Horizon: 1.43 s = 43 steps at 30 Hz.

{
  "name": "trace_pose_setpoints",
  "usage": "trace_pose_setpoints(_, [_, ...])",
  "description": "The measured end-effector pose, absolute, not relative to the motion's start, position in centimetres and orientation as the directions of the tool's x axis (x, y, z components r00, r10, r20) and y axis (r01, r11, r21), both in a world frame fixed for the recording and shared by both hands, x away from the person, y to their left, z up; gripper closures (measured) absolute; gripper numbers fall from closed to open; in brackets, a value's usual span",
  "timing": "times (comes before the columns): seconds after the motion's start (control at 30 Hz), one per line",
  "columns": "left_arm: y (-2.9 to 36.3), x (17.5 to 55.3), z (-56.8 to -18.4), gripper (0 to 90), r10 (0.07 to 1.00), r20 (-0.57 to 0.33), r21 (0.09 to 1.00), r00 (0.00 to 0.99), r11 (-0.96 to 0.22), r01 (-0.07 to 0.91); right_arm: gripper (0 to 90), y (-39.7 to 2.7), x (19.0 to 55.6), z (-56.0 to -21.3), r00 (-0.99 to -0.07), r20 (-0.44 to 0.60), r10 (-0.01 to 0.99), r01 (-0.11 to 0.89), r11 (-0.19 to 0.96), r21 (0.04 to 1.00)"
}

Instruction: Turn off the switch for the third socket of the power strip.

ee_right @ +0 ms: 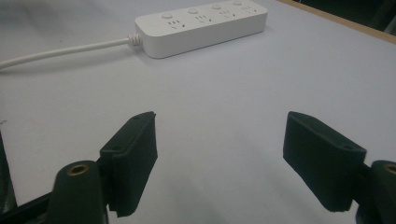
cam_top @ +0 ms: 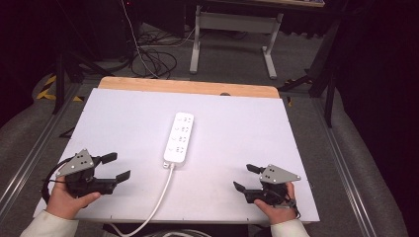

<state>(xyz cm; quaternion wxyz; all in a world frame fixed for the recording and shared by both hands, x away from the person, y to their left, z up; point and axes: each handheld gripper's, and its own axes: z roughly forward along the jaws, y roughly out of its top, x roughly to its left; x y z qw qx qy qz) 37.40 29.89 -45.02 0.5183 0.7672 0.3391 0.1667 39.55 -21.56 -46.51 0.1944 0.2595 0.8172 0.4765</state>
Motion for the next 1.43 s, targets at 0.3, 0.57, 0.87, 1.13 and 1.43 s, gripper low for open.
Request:
trace_pose_setpoints(0.3, [31.3,36.5,-47.1,18.6,0.692,-0.1,0.903,0.715,-0.239,0.357,26.5,-21.5,39.6,-46.6,-0.79,-0.072,0.609,0.24,0.415,0.878])
trace_pose_setpoints(0.57, [31.5,35.8,-48.1,18.4,0.705,-0.087,0.895,0.704,-0.255,0.365,26.4,-21.6,39.6,-46.6,-0.788,-0.069,0.612,0.246,0.415,0.876])
trace_pose_setpoints(0.87, [31.5,35.7,-47.6,18.8,0.728,-0.074,0.906,0.682,-0.236,0.351,26.4,-21.6,39.6,-46.6,-0.788,-0.069,0.612,0.245,0.415,0.876])
trace_pose_setpoints(1.13, [31.7,35.8,-47.7,18.6,0.743,-0.078,0.906,0.665,-0.226,0.359,26.4,-21.6,39.6,-46.6,-0.786,-0.073,0.614,0.247,0.42,0.873])
trace_pose_setpoints(1.43, [31.7,35.8,-47.8,18.0,0.752,-0.064,0.898,0.657,-0.244,0.366,26.2,-21.6,39.5,-46.6,-0.787,-0.077,0.612,0.245,0.425,0.872])
